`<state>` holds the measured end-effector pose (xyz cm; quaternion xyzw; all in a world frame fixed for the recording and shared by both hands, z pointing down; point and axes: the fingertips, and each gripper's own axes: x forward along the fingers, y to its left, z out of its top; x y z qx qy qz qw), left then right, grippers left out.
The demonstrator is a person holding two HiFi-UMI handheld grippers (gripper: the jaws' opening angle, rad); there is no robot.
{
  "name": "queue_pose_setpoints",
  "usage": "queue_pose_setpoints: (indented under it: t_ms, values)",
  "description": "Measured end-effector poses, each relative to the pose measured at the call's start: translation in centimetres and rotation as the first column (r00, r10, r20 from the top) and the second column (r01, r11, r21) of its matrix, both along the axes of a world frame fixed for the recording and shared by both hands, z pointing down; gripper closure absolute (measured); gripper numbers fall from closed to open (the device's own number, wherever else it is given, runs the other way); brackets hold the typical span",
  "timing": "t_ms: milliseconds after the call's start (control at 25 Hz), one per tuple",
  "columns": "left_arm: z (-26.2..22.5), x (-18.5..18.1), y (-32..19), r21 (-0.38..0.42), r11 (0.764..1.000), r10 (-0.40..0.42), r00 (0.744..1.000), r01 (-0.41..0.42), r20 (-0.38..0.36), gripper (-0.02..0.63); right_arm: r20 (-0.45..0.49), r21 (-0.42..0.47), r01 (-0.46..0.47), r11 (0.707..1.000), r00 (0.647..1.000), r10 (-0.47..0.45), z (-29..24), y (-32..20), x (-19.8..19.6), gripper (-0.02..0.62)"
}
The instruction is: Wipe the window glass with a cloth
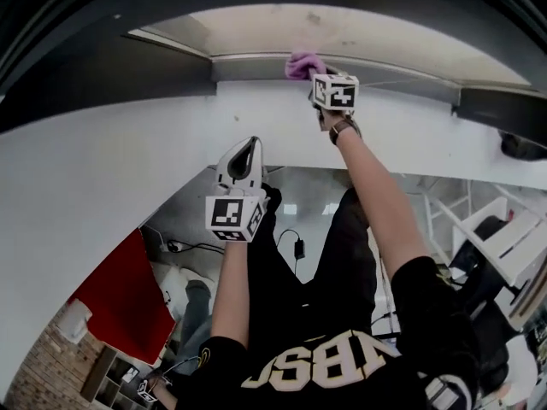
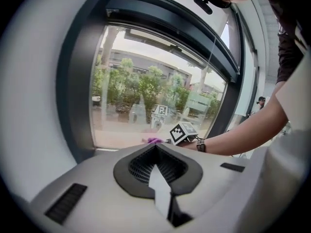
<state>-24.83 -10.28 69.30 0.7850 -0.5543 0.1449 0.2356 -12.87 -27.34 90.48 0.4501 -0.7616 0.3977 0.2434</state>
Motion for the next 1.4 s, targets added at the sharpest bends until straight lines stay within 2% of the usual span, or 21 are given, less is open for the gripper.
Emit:
queue_pose_setpoints:
  t_ms: [120,240,360,480,560,640,760,840,960,1040,1120,1200,1280,1400]
  values:
    - [0.1,6.3,-0.9,0.010,0.995,0.095,0.995,-0.095,0.000,0.586,-0.024,-0.003,-0.140,0.990,0.990,0.140,-0.4,-0.4,12.2,0.529]
    - [-0.2,12.0,-1.4,0.017,0.990,0.139,0.990,-0.138,-0.013,0.586,-0.084,0.000,-0.283,0.959,0.956,0.282,-0.9,-0.6,24.8,0.529]
    - [-0.5,17.8,-1.5,0.024,0.984,0.179,0.984,-0.178,-0.019,0.586,-0.126,-0.020,-0.462,0.887,0.881,0.456,-0.6,0.0,36.4,0.529]
    - [-0.9,23.5,-0.4,0.019,0.966,0.257,0.966,-0.258,0.014,0.586,-0.124,-0.027,-0.584,0.811,0.807,0.577,-0.1,0.7,44.5,0.529]
    - [-1.2,26.8,0.4,0.019,0.950,0.310,0.950,-0.311,0.042,0.586,-0.104,-0.021,-0.603,0.798,0.795,0.598,-0.3,0.6,47.1,0.529]
    - [-1.4,29.2,0.9,0.013,0.951,0.307,0.951,-0.308,0.045,0.586,-0.096,0.006,-0.565,0.825,0.821,0.563,-1.4,1.0,47.5,0.529]
    - [-2.9,31.8,0.0,0.028,0.972,0.233,0.973,-0.233,0.006,0.586,-0.109,0.095,-0.465,0.880,0.874,0.473,-5.5,2.5,46.4,0.529]
    - [-5.2,32.7,0.1,0.035,0.982,0.189,0.981,-0.187,-0.034,0.586,-0.109,0.124,-0.400,0.908,0.904,0.413,-9.6,6.0,44.5,0.529]
    - [-9.8,32.4,0.2,0.047,0.992,0.123,0.990,-0.120,-0.071,0.586,-0.154,0.229,-0.204,0.952,0.958,0.242,-17.8,11.3,39.5,0.529]
    - [-13.3,31.6,-1.2,0.080,0.996,0.057,0.995,-0.051,-0.086,0.586,-0.153,0.323,-0.099,0.941,0.976,0.155,-25.0,12.7,36.6,0.529]
    - [-16.9,31.2,-2.0,0.120,0.993,0.032,0.995,-0.021,-0.094,0.586,-0.113,0.402,-0.065,0.913,0.986,0.120,-32.4,13.9,34.3,0.529]
    - [-20.8,31.3,-2.5,0.170,0.983,0.076,0.996,-0.066,-0.055,0.586,-0.061,0.477,-0.067,0.877,0.992,0.109,-39.1,14.8,32.4,0.529]
    - [-25.4,31.4,-2.9,0.235,0.964,0.133,0.991,-0.123,-0.026,0.586,-0.015,0.541,-0.100,0.835,0.992,0.128,-44.6,15.0,31.2,0.529]
    - [-31.9,30.2,-3.7,0.338,0.933,0.147,0.989,-0.127,-0.034,0.586,0.056,0.603,-0.141,0.785,0.989,0.135,-50.6,13.8,29.2,0.529]
